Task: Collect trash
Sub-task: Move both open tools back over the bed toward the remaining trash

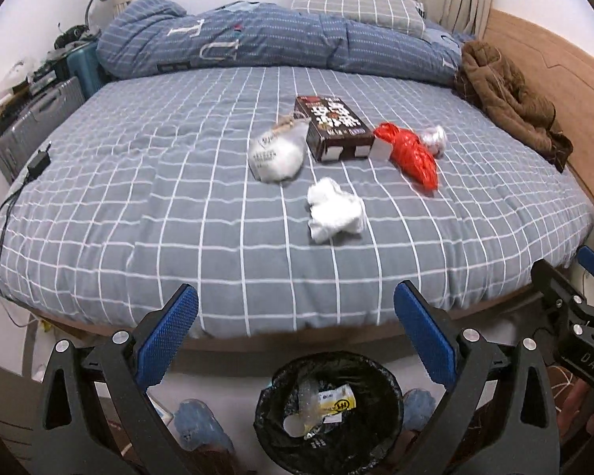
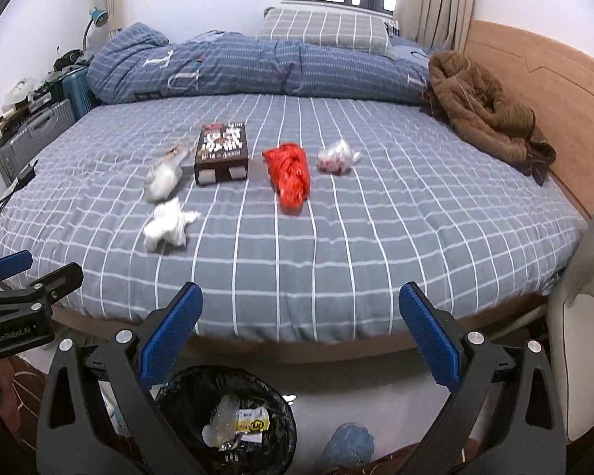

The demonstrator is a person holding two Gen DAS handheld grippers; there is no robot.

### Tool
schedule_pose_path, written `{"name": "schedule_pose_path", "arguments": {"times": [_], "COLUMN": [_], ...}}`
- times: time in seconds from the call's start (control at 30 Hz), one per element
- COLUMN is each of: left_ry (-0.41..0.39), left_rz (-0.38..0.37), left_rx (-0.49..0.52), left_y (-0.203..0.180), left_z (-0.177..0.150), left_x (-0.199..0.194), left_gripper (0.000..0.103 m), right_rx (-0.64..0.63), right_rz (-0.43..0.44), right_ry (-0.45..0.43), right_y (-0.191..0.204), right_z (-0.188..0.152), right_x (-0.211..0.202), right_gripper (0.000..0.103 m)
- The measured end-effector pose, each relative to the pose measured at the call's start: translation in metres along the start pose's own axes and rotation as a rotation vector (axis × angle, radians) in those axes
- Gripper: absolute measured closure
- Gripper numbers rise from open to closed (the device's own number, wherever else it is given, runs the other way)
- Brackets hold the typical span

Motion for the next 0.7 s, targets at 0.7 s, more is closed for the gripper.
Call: {"name": "schedule_pose_path", "arguments": {"times": [0.7], "left_ry": [-0.026], "left_rz": [0.010], "left_rx": [-0.021], "left_y": [0.011], "left_z": [0.065], "left_x": [0.027], "left_gripper": [0.006], "right_rx": [0.016], "right_rz": [0.012], "right_ry": [-0.042], "right_y": [-0.009], "right_z": [0.055], "right_x": [0.033], "right_gripper": [0.008]}}
Point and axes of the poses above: each gripper's, at about its wrist camera, not at the fingertips, and x roughly the way its jaws point, y to its left, z to its top, the point moved 10 cm from there along x, roughly the way its jaws point, and after that the axes turned 9 degrees about -x, right-handed, at the moved point
